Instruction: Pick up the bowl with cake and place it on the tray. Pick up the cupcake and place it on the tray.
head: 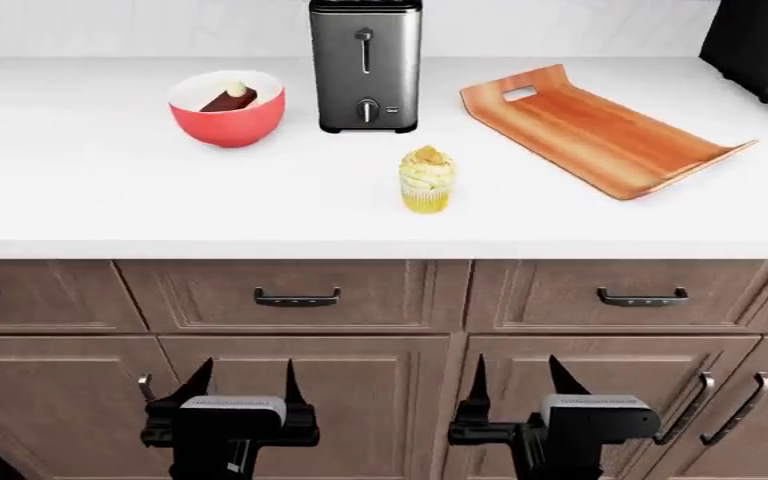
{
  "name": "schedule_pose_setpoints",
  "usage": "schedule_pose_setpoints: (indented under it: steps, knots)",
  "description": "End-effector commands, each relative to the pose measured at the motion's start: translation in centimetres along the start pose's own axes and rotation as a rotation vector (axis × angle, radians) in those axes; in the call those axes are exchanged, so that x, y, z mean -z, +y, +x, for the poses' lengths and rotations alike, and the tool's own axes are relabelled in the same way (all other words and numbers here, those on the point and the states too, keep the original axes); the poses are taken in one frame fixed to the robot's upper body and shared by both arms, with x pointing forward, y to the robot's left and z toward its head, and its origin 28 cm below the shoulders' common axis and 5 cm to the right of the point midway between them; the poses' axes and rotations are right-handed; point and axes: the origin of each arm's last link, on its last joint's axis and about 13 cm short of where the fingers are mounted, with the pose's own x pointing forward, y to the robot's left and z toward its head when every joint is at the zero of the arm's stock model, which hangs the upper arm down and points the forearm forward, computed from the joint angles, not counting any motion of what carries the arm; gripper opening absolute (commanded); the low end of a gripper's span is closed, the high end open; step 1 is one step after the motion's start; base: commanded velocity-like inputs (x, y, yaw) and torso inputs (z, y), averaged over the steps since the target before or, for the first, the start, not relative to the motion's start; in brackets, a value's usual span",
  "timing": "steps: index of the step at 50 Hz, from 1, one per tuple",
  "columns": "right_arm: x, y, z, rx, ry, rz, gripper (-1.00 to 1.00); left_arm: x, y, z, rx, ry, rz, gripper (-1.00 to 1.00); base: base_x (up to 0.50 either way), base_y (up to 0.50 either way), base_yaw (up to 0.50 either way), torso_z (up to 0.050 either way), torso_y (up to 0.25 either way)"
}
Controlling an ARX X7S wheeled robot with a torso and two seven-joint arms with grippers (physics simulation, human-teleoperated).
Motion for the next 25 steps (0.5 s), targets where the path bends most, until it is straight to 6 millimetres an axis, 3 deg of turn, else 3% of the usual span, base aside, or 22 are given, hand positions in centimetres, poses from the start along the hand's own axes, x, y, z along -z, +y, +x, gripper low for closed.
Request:
schedule_pose_setpoints:
  steps: [1,19,25]
  knots:
    - [-0.06,0.05,-0.02,-0.004,0.003,-0.003,1.00,0.00,0.00,-0.01,-0.002,0.003,-0.001,1.00,0.00,0.50,0.00,0.000,0.000]
    - [0.12,0.03,0.00,-0.007,0.012,0.002,1.00,-0.01,0.01,-0.04,0.000,0.006,-0.001,1.00,0.00,0.49,0.00,0.000,0.000]
    - [0.10,0.09,-0.01,-0.012,0.014,0.005,1.00,-0.03,0.00,-0.07,0.003,0.009,0.000,1.00,0.00,0.05,0.00,0.000,0.000]
